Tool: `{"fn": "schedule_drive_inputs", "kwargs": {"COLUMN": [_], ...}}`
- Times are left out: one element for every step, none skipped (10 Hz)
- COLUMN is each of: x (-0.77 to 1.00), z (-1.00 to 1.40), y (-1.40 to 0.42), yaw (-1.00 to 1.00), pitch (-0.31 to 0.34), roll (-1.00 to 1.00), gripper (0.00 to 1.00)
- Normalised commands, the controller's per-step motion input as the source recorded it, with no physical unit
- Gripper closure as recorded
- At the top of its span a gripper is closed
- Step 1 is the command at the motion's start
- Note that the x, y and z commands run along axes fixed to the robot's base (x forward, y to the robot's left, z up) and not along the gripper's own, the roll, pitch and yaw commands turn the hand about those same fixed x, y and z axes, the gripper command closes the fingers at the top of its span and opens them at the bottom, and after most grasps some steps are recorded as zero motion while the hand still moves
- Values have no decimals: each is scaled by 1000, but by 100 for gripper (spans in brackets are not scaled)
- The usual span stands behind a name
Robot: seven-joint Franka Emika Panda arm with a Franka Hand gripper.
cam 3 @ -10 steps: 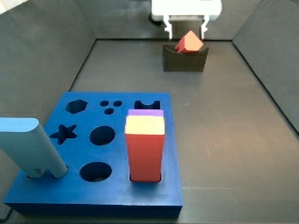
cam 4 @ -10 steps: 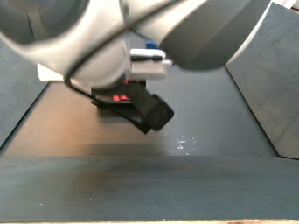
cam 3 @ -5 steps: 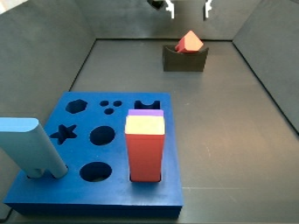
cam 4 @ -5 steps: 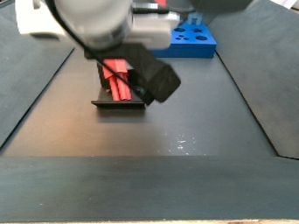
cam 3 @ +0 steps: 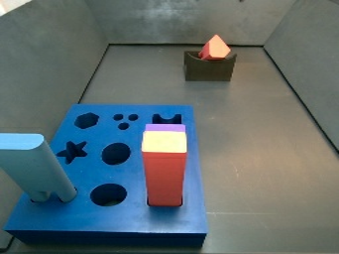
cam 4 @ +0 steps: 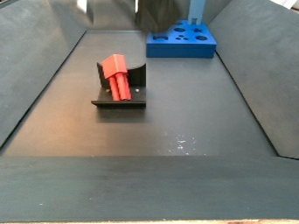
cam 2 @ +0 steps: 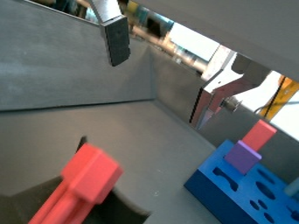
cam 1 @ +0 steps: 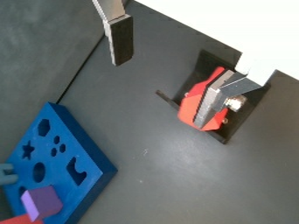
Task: Pick up the 3 prong object. Move up. Place the 3 prong object on the fixture. Regrasp the 3 prong object. Move to above the board. Insert the 3 prong object.
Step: Regrasp the 3 prong object.
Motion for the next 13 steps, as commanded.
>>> {"fn": "schedule_drive_inputs", "kwargs": {"x": [-39, -20, -28, -28, -23, -26, -22, -16, -7, -3, -7, -2, 10], "z": [108, 56, 56, 35, 17, 11, 12, 9, 7, 9, 7, 10, 10], "y": [-499, -303, -52, -28, -46, -37, -23, -24, -20, -20, -19, -19, -20], "yaw": [18, 17, 17, 16, 17, 17, 19, 19, 21, 22, 25, 27, 29], "pitch": [72, 72, 71, 69, 65, 61, 55, 51, 47, 46, 50, 55, 60], "roll": [1000, 1000, 1000, 1000, 1000, 1000, 1000, 1000, 1000, 1000, 1000, 1000, 1000], "gripper": [0, 0, 0, 0, 0, 0, 0, 0, 0, 0, 0, 0, 0]}}
